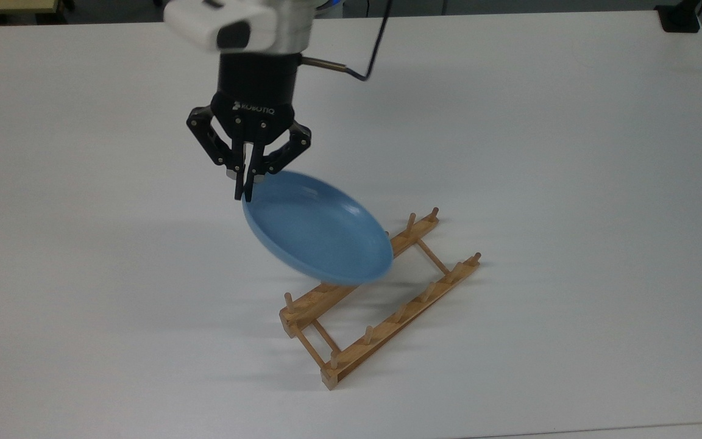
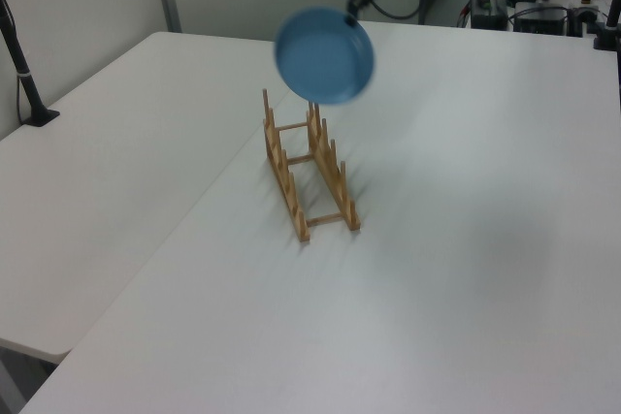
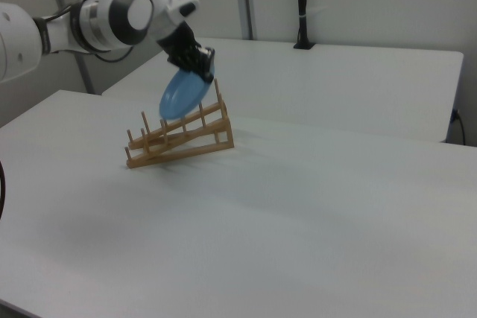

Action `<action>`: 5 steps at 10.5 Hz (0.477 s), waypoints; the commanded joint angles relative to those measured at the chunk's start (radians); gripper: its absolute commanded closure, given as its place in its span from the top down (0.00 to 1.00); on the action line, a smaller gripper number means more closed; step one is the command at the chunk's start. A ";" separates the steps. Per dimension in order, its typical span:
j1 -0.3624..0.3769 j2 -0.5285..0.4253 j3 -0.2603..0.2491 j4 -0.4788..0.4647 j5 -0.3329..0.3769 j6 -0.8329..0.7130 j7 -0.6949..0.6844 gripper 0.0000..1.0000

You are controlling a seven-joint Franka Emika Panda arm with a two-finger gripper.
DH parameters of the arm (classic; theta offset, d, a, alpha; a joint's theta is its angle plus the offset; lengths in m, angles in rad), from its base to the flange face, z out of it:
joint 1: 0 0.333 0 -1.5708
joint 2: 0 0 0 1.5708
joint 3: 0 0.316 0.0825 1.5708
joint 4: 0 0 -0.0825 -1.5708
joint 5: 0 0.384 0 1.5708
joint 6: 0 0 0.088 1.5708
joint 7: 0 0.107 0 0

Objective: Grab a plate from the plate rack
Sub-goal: 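Lift the blue plate up and out of the wooden rack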

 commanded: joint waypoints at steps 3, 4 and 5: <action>-0.108 -0.044 -0.001 -0.099 0.271 -0.442 -0.679 0.00; -0.118 -0.044 -0.001 -0.158 0.272 -0.439 -0.732 0.00; -0.118 -0.043 -0.001 -0.212 0.272 -0.429 -0.757 0.00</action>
